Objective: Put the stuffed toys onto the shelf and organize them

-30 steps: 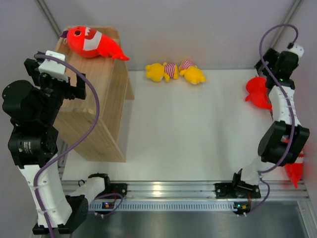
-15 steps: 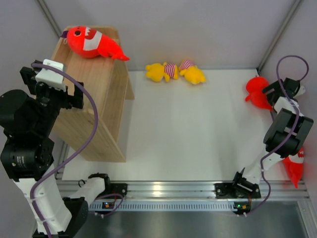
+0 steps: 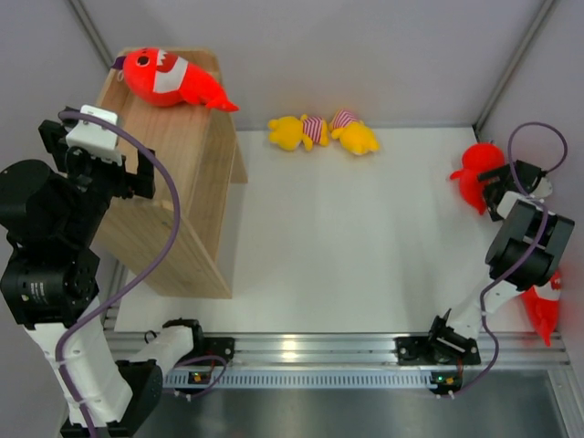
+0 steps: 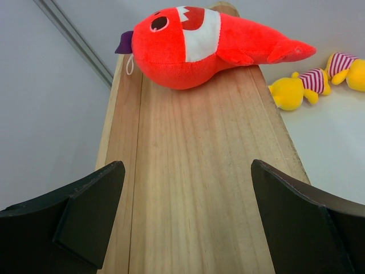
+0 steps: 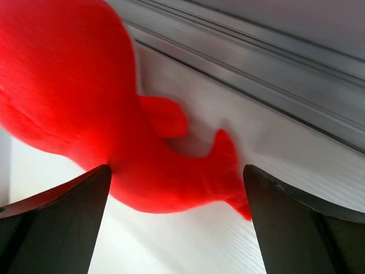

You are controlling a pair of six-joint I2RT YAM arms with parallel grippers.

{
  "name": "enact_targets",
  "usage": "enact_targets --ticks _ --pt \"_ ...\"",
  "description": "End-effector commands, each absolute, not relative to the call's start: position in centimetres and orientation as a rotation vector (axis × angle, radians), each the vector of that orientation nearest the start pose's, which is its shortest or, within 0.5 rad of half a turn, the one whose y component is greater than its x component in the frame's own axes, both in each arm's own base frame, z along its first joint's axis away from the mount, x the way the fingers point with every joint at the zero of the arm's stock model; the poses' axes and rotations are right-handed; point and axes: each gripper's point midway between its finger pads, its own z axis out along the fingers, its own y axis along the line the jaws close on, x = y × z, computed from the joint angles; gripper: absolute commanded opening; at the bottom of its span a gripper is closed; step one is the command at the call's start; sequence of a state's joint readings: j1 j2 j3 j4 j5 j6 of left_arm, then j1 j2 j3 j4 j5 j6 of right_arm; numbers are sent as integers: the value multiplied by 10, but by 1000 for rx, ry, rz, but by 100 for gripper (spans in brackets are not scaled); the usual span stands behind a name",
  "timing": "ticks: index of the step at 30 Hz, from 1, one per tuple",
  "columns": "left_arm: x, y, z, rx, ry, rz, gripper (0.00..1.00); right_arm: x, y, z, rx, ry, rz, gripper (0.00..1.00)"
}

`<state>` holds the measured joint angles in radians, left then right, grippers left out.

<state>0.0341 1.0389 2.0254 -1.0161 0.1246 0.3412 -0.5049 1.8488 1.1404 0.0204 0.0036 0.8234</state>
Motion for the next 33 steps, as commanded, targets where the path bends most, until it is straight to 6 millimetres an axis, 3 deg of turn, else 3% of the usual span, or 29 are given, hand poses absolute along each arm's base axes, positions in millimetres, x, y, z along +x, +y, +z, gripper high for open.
enact_targets --ticks 1,2,5,9,11,24,28,30,33 --pt "218 -4 542 337 1534 169 98 427 -242 107 1435 1632 47 99" --pt "217 -4 543 339 1530 170 98 425 -241 117 1419 1625 43 99" --pt "217 -5 543 341 1531 168 98 412 -236 121 1450 1577 52 99" --pt "213 -6 543 347 1527 169 98 402 -228 104 1503 1553 80 99" --pt "213 -6 543 347 1527 169 98 405 -223 90 1524 1587 111 99" --pt "212 -7 543 344 1527 158 98 431 -210 45 1577 1652 275 99" --pt "212 -5 544 341 1525 168 98 441 -213 39 1557 1640 291 71" --pt "211 -4 545 338 1524 174 98 447 -212 34 1542 1663 316 62" --pt "212 -3 543 335 1530 177 98 452 -201 32 1515 1657 402 33"
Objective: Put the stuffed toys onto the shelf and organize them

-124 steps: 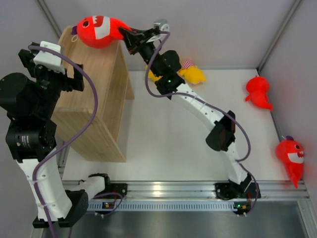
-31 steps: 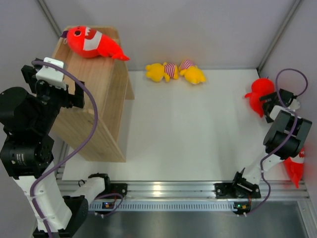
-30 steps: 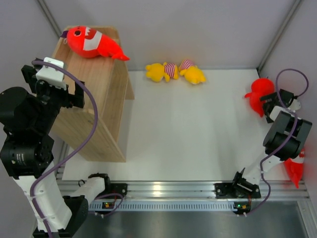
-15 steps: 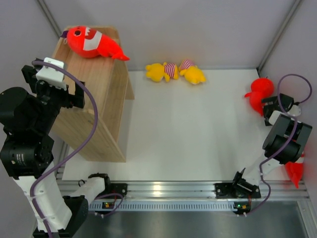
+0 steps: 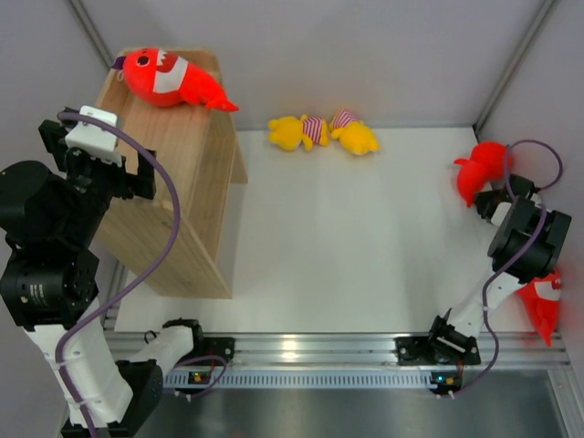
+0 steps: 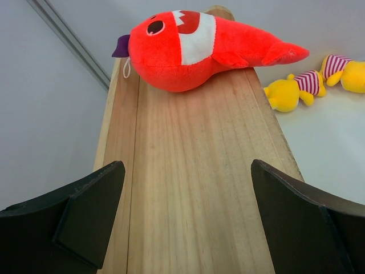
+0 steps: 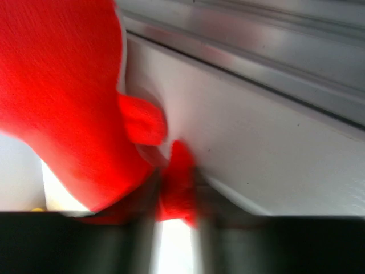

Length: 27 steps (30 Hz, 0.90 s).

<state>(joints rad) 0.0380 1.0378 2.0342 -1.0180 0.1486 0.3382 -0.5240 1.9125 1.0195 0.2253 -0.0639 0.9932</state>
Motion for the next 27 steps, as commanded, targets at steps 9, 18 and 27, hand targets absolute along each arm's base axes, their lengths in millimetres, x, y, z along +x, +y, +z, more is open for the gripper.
enact_targets --ticks 9,18,27 --pt "207 -2 549 334 1512 194 98 469 -194 137 1173 1561 436 0" --pt "206 3 550 330 1512 229 98 465 -137 334 511 1440 130 0" --pt "209 -7 542 384 1520 184 98 428 17 495 -62 1234 153 0"
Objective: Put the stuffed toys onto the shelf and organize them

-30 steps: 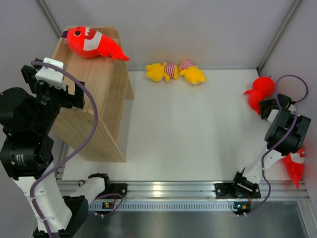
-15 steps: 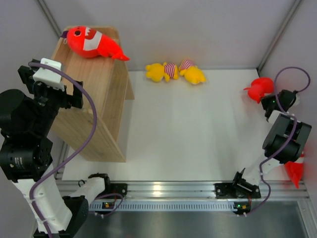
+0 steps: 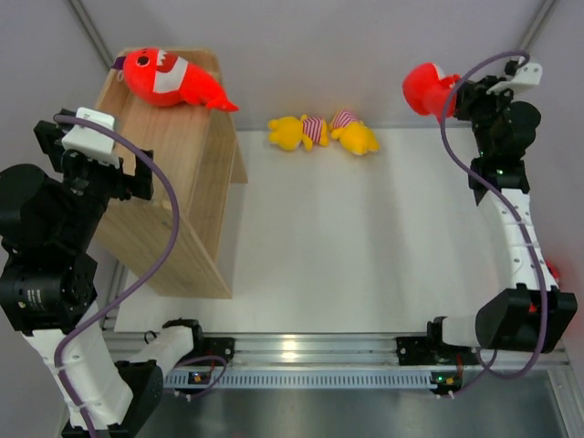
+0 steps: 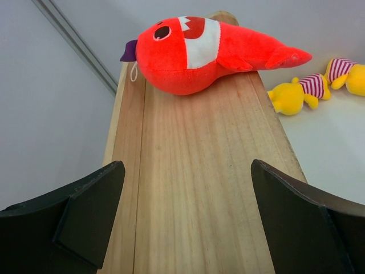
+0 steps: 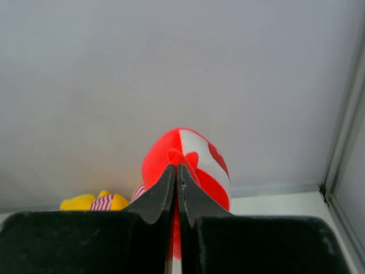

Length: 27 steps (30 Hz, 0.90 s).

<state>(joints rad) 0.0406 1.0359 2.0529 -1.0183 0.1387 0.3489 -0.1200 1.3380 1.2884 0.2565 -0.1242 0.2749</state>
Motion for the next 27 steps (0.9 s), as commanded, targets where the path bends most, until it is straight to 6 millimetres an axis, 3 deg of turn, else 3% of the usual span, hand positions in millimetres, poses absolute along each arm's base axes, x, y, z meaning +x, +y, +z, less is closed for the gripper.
enact_targets --ticks 1,2,5,8,12,17,19,21,23,24,25,26,27 --pt "211 -10 540 396 1524 171 98 420 32 508 -120 1213 159 0" --pt "213 -13 537 411 1529 154 98 408 65 529 -186 1167 229 0" --pt "215 -38 529 546 1510 51 99 375 108 570 -304 1051 328 0" --pt "220 -66 512 696 1504 -83 98 343 146 597 -422 954 406 0" --pt "231 -86 513 798 1472 -184 99 305 183 623 -503 857 473 0" --pt "219 -115 528 943 1355 -335 99 252 217 660 -539 713 595 0" --pt "214 -120 531 968 1330 -363 99 239 227 675 -517 670 632 0" --pt "210 -126 531 993 1312 -400 99 245 236 680 -456 676 656 0" --pt "206 -128 531 1004 1303 -420 99 233 249 694 -418 645 710 0" --pt "206 -128 531 1003 1304 -419 99 247 259 690 -381 675 698 0" --pt "206 -128 530 1003 1307 -418 98 235 270 700 -370 653 737 0" --pt "206 -127 530 1001 1308 -413 99 234 275 704 -350 642 746 0" --pt "207 -125 530 989 1314 -394 98 240 295 697 -370 654 746 0"
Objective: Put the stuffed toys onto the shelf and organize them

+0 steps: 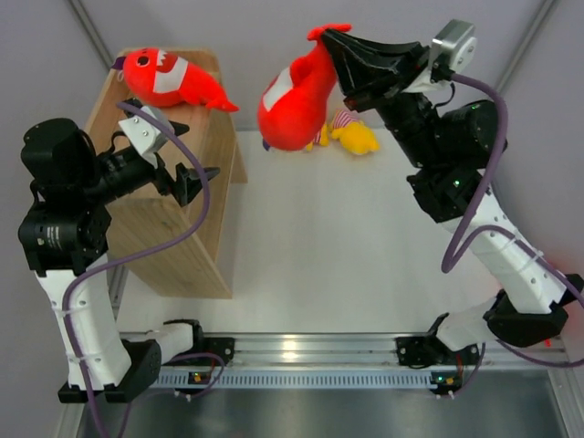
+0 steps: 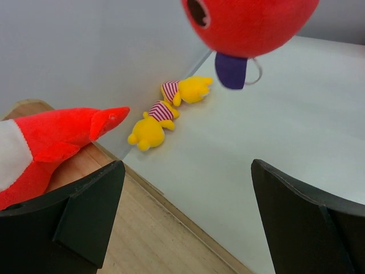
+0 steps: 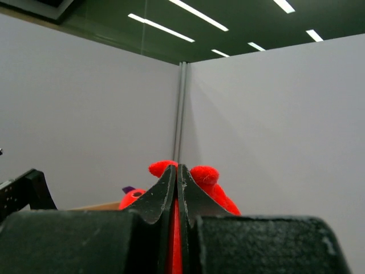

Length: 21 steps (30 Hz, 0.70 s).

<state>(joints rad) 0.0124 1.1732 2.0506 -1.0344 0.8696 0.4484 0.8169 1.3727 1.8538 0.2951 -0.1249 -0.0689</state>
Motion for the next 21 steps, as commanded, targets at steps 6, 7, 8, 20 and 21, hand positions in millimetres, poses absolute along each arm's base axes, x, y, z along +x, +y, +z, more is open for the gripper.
enact_targets --ticks 6,7,8,20,21 --pt "222 -107 551 883 1315 -256 99 219 360 705 -391 615 810 0" --pt "224 -102 553 848 1326 -234 99 214 367 706 -399 607 819 0" --pt "221 -103 556 857 1313 -237 99 201 371 715 -397 582 846 0" --pt "191 -134 550 973 1260 -471 99 191 405 712 -396 580 850 0" --pt "185 -139 549 1000 1245 -503 99 195 401 712 -380 589 816 0"
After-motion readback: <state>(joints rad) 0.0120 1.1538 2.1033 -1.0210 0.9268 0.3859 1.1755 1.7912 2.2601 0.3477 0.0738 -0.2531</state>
